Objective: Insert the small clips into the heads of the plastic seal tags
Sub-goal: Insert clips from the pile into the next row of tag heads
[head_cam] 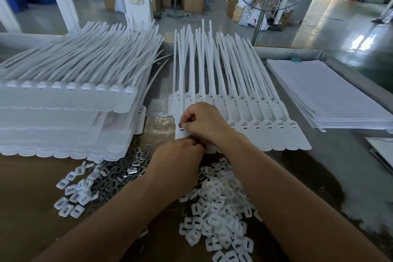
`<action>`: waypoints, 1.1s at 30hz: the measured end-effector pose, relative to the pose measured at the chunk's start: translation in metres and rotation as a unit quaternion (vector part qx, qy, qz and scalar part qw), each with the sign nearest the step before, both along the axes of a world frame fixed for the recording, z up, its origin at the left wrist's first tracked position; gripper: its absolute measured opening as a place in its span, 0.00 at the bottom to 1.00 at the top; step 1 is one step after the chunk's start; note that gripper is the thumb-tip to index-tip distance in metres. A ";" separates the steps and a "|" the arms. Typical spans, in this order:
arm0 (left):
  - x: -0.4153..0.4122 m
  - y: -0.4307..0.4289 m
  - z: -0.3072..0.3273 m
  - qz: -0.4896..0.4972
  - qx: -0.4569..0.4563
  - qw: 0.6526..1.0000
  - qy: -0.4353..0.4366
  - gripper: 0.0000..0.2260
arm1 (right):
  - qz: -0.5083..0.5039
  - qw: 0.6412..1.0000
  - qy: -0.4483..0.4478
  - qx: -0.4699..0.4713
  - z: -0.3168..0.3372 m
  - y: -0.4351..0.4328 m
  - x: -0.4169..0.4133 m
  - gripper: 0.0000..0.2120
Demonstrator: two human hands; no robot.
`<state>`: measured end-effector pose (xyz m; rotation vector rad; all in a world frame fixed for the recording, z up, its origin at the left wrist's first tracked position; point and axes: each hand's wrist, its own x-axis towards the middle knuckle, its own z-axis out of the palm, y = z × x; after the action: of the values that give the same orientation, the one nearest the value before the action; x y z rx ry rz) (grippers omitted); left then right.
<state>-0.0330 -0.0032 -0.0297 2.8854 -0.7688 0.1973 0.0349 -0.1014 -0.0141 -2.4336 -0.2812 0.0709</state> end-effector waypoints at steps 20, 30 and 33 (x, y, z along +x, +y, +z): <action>0.004 -0.004 -0.002 -0.001 -0.005 1.000 0.001 0.13 | 0.063 0.990 -0.101 -0.072 -0.011 -0.013 -0.002 0.09; 0.003 -0.005 -0.002 0.002 0.000 1.000 0.001 0.13 | 0.066 0.988 -0.107 -0.095 -0.010 -0.012 -0.001 0.09; 0.004 -0.005 -0.004 -0.004 -0.012 1.000 -0.002 0.14 | 0.049 0.996 -0.076 -0.014 0.001 -0.016 -0.001 0.08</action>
<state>-0.0294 -0.0081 -0.0335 2.8605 -0.7718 0.2090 0.0338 -0.1173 -0.0127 -2.4560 -0.4716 -0.0683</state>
